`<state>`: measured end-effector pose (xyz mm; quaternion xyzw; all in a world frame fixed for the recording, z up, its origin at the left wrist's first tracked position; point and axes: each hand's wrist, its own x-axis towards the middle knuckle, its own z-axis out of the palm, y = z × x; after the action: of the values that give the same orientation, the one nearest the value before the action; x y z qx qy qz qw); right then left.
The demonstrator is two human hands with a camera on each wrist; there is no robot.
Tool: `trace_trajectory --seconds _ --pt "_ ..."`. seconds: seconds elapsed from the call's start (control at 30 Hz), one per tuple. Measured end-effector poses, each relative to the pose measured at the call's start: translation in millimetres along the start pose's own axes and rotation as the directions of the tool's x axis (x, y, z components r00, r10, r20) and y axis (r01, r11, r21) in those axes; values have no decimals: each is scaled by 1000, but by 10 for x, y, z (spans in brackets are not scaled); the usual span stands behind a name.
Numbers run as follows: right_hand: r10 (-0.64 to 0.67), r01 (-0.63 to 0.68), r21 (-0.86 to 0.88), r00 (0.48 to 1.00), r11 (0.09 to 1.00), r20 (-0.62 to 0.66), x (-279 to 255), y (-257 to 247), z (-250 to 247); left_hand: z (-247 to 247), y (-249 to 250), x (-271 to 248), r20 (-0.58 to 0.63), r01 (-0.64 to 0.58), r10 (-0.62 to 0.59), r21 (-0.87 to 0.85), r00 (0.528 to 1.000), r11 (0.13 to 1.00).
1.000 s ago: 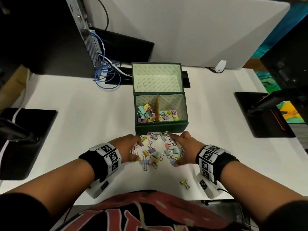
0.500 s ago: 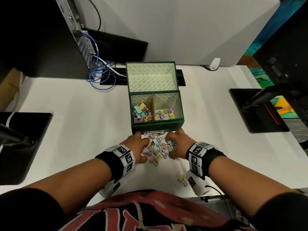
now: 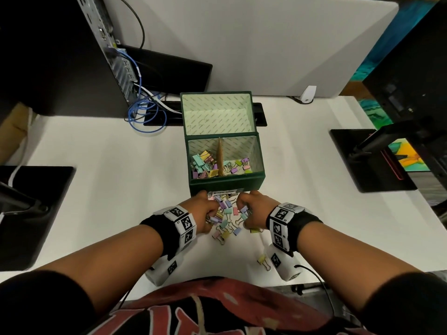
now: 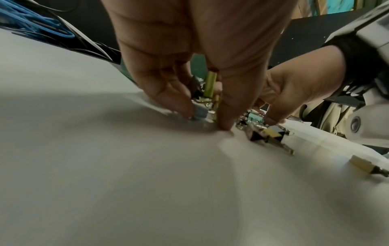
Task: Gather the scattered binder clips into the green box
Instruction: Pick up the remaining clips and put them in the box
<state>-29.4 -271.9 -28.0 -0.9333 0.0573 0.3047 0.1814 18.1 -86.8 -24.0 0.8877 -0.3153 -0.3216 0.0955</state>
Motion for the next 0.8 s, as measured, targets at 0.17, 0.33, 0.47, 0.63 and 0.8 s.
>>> trace_trajectory --seconds 0.17,0.33,0.47,0.63,0.8 --pt "-12 12 30 1000 999 -25 -5 33 -7 23 -41 30 12 -71 71 9 997 997" --pt "-12 24 123 995 992 -95 -18 113 -21 34 -102 36 -22 -123 122 -5 992 992" --pt "-15 36 164 992 986 -128 -24 171 -19 33 -128 12 -38 -129 128 -30 991 991" --pt "1 28 181 988 983 -155 -21 242 3 -49 -105 -54 -104 -161 154 -61 983 985" --pt "0 34 197 985 980 -170 -40 262 -7 -241 -17 -145 -200 -250 216 -164 956 954"
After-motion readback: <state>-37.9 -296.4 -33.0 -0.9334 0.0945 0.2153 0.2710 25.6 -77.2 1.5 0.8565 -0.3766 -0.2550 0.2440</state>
